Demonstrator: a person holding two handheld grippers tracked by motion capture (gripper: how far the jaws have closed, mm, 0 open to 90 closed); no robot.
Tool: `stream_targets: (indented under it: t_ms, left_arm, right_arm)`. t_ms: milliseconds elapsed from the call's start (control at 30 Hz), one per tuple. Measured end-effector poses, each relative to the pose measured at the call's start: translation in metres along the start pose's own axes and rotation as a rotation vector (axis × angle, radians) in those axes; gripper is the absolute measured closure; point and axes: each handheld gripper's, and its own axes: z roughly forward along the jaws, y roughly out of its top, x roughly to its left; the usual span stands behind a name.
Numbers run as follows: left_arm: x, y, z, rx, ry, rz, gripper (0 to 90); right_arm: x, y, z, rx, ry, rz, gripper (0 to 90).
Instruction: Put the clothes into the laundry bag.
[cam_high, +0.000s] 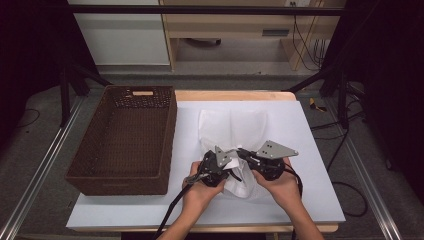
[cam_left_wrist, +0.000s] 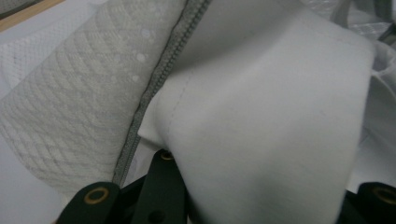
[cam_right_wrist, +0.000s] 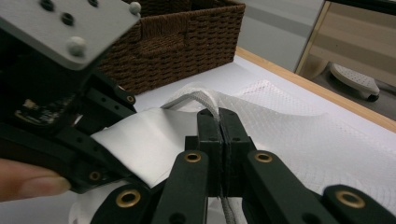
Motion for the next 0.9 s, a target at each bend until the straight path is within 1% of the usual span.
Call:
stream_targets:
  t_ms: [67,133,200,233,267,400,433,467,533,600,700,800,900]
  left_arm:
    - [0.001,-0.003,0.005,0.008,0.002,-0.01,73.0]
    - [0.0,-0.005,0.009,0.006,0.006,-0.025,72.2]
    - [0.0,-0.006,0.011,0.011,0.004,-0.024,70.0]
    - [0.0,-0.007,0.012,-0.005,0.013,-0.043,67.2]
    - [0.0,-0.007,0.012,-0.012,0.016,-0.05,64.6]
    - [-0.003,-0.011,0.009,-0.053,0.036,-0.057,51.3]
    - [-0.003,-0.012,0.008,-0.058,0.038,-0.06,46.1]
    - [-0.004,-0.013,0.006,-0.065,0.032,-0.06,43.6]
    - [-0.005,-0.014,0.001,-0.088,0.028,-0.061,40.5]
    - [-0.005,-0.015,-0.005,-0.109,0.014,-0.069,37.2]
    - [-0.008,-0.015,-0.014,-0.141,-0.003,-0.061,33.2]
    - [-0.012,-0.014,-0.024,-0.171,-0.019,-0.054,31.8]
    - [-0.015,-0.014,-0.032,-0.188,-0.039,-0.052,31.2]
  right_arm:
    - [0.001,-0.001,0.001,0.004,0.005,-0.002,89.3]
    - [0.002,-0.001,0.002,0.007,0.008,-0.007,89.3]
    - [0.002,-0.001,0.003,0.01,0.012,-0.012,89.3]
    - [0.003,-0.001,0.003,0.014,0.012,-0.009,89.2]
    - [0.003,-0.002,0.003,0.017,0.012,-0.013,89.2]
    - [0.0,-0.006,0.004,0.035,0.01,-0.007,89.2]
    - [-0.001,-0.007,0.004,0.039,0.007,-0.005,89.2]
    - [-0.003,-0.008,0.004,0.041,0.004,-0.001,89.2]
    - [-0.005,-0.009,0.004,0.04,0.002,0.007,89.2]
    - [-0.006,-0.01,0.004,0.041,-0.003,0.011,89.2]
    - [-0.007,-0.011,0.004,0.044,-0.004,0.013,89.2]
    - [-0.008,-0.012,0.004,0.046,-0.008,0.013,89.2]
    - [-0.007,-0.012,0.004,0.047,-0.008,0.012,89.2]
